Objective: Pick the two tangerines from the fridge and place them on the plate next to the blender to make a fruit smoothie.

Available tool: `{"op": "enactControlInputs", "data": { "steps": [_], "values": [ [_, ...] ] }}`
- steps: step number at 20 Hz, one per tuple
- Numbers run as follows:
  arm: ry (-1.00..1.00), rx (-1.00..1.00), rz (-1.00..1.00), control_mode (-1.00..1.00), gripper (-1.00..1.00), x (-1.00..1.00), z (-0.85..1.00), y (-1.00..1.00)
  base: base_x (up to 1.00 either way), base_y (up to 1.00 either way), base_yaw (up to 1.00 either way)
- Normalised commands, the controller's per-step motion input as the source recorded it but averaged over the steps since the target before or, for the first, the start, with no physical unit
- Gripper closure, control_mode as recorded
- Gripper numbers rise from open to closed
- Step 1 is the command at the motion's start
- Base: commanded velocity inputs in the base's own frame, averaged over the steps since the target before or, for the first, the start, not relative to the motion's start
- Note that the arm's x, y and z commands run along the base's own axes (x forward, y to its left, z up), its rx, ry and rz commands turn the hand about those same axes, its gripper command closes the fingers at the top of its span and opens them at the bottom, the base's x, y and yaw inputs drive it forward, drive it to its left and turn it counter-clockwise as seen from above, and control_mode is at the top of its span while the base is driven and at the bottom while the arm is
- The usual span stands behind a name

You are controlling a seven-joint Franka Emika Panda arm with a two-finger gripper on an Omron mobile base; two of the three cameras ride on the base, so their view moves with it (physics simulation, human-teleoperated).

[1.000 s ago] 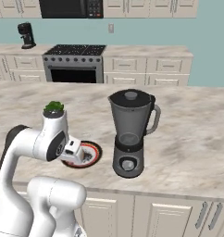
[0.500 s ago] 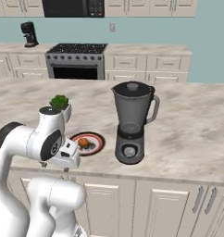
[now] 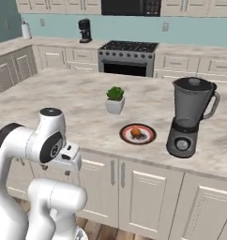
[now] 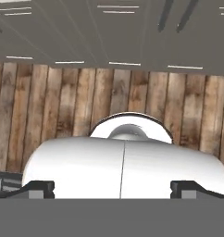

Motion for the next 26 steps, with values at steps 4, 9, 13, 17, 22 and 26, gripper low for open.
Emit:
{"op": "enactControlInputs", "data": {
  "steps": [4, 9, 13, 17, 22, 26],
  "values": [
    [0.0, 0.0, 0.0, 1.0, -1.0, 0.0, 0.0, 0.0, 0.08, 0.05, 0.63],
    [0.0, 0.0, 0.0, 1.0, -1.0, 0.0, 0.0, 0.0, 0.31, -0.01, 0.71],
    [0.0, 0.0, 0.0, 1.0, -1.0, 0.0, 0.0, 0.0, 0.59, 0.0, 0.77],
    [0.0, 0.0, 0.0, 1.0, -1.0, 0.0, 0.0, 0.0, 0.89, -0.31, 0.66],
    [0.0, 0.0, 0.0, 1.0, -1.0, 0.0, 0.0, 0.0, 0.75, -0.35, 0.62],
    [0.0, 0.0, 0.0, 1.0, -1.0, 0.0, 0.0, 0.0, 0.3, -0.01, 0.69]
  ]
}}
